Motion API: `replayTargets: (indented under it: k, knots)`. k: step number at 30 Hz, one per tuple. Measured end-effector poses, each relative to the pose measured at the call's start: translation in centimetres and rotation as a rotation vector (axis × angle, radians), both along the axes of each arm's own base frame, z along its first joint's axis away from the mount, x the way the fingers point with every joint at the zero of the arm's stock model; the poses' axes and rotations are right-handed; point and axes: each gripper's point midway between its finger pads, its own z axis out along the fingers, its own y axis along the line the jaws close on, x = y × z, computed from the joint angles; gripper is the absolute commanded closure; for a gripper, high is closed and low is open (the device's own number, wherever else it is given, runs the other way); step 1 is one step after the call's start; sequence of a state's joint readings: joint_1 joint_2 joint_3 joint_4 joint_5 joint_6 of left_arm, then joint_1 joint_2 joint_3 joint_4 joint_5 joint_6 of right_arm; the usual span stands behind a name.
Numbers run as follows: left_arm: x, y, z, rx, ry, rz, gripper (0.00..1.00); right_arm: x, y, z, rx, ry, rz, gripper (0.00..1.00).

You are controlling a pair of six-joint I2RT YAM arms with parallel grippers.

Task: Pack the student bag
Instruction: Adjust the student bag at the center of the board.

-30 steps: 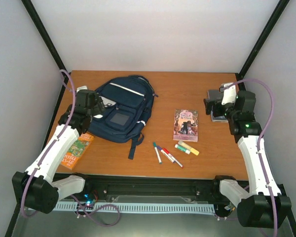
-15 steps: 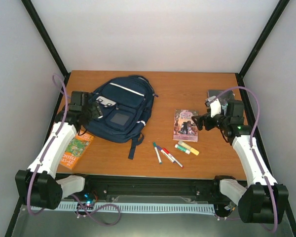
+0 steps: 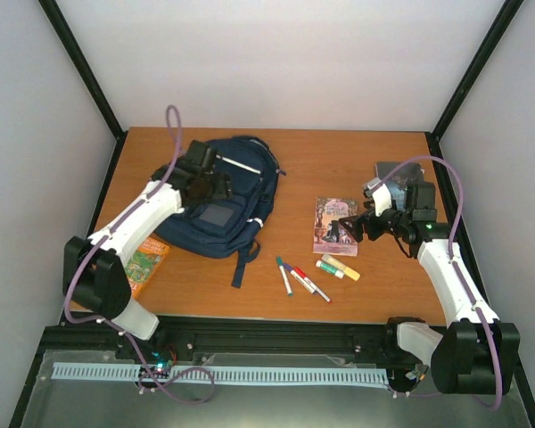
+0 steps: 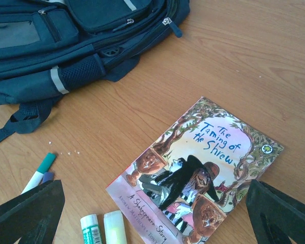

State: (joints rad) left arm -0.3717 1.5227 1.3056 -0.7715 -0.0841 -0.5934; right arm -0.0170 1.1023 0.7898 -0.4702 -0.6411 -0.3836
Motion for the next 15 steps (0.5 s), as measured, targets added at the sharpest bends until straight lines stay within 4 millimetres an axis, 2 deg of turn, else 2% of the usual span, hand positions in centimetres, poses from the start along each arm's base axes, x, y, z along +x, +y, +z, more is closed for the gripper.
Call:
replayTargets:
  k: [3,6,11,15]
  knots:
    - [0.0,-3.1,-0.6,0.008,0.016,-0.076,0.29,-0.1,0.1,-0.1,-0.001,0.000,0.015,0.00]
    - [1.1,-5.9,-1.2,0.026,0.023,-0.146,0.36,-0.3,0.3,-0.3,0.004,0.010,0.029,0.00]
    - [5.8,-10.4,-2.6,0.065,0.003,-0.231,0.35,-0.4,0.5,-0.9,0.008,0.033,0.043,0.00]
    - [9.7,-11.7,-3.8,0.134,-0.019,-0.226,0.34,-0.6,0.6,-0.8,0.012,0.035,0.051,0.00]
